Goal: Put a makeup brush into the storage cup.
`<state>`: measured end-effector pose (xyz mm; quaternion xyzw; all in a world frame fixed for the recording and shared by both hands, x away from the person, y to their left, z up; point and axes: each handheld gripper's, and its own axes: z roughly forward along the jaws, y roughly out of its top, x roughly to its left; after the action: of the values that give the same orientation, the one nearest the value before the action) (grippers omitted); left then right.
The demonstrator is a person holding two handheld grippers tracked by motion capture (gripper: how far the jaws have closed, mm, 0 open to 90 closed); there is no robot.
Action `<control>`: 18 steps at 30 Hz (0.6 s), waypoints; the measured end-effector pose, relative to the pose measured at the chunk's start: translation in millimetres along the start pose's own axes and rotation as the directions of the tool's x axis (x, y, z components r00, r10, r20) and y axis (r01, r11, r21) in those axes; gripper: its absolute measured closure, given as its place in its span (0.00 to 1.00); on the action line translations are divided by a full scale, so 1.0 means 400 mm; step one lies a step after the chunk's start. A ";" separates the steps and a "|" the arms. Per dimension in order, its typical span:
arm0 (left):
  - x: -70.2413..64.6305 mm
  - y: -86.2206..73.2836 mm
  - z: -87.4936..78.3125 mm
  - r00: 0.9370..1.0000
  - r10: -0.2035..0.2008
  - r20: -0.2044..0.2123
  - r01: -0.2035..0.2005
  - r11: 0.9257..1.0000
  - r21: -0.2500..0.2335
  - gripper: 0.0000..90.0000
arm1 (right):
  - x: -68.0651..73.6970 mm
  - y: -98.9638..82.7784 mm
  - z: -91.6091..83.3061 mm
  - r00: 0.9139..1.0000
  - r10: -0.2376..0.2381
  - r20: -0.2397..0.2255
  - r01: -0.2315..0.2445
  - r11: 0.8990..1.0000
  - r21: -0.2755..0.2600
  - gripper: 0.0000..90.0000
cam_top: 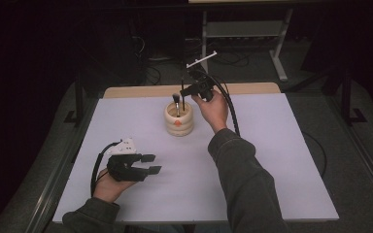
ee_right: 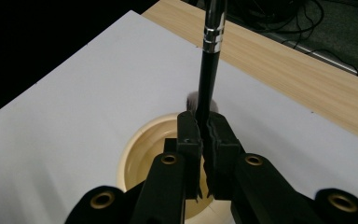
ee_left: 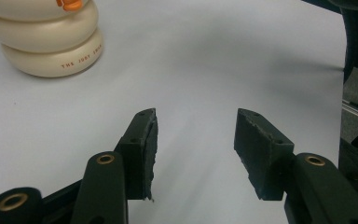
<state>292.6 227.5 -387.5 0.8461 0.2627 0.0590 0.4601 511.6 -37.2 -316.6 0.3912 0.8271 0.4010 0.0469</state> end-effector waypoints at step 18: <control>0.000 -0.001 0.000 1.000 -0.011 0.000 0.011 1.000 -0.005 0.54 | -0.007 -0.035 0.026 1.000 0.026 0.002 -0.026 1.000 0.004 0.93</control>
<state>292.4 227.7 -388.0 0.8436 0.2670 0.0573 0.4623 509.0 -37.8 -334.3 0.4023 0.8227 0.3995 0.0417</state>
